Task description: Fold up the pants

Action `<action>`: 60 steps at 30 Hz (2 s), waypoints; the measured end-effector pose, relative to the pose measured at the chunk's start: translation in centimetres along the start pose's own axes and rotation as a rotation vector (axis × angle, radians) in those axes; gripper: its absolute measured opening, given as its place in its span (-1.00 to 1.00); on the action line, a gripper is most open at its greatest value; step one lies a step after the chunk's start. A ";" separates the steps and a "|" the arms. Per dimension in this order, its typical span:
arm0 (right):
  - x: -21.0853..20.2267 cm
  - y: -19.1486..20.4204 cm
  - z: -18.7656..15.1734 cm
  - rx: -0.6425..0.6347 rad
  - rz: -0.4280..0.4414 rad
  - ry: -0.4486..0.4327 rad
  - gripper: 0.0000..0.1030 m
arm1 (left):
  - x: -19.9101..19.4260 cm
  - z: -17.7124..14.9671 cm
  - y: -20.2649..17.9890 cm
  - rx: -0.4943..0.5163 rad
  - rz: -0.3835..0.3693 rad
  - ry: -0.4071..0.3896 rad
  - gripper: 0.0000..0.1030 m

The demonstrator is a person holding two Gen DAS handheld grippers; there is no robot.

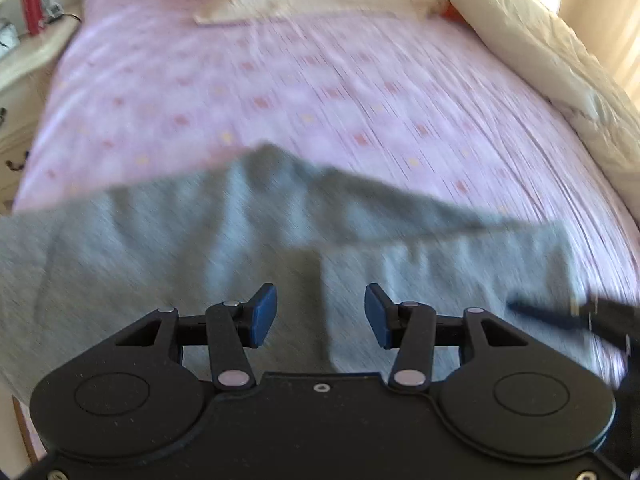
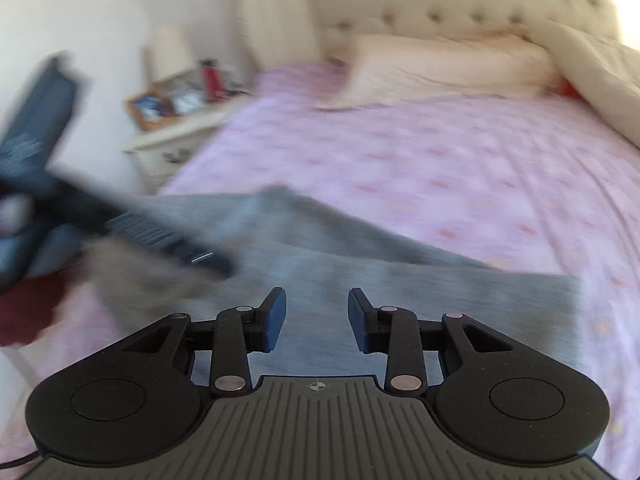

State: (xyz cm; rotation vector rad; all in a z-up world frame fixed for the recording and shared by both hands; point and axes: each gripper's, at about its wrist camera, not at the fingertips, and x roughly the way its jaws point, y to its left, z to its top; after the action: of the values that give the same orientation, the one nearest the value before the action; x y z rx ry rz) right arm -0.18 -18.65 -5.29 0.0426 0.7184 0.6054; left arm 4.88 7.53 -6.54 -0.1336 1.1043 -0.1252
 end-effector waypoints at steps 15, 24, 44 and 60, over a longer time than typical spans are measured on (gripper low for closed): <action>1.8 1.8 -1.9 -0.127 -0.146 0.097 -0.33 | 1.1 -4.8 -1.0 0.030 0.030 0.087 0.23; 5.3 4.0 1.1 -0.095 0.046 0.133 -0.33 | -0.3 -3.1 2.9 -0.080 0.207 0.038 0.20; 8.2 3.7 2.0 0.113 0.054 0.299 -0.19 | 3.4 -3.1 5.8 -0.147 0.279 0.140 0.98; 8.4 6.7 1.5 -0.008 0.007 0.317 0.20 | 2.9 -2.0 8.1 -0.173 0.196 0.169 0.70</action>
State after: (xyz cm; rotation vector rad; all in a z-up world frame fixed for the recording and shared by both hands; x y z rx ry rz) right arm 2.35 -8.33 -7.61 -0.0600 1.0229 0.6282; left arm 4.68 14.98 -11.32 -0.1707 1.2900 0.1378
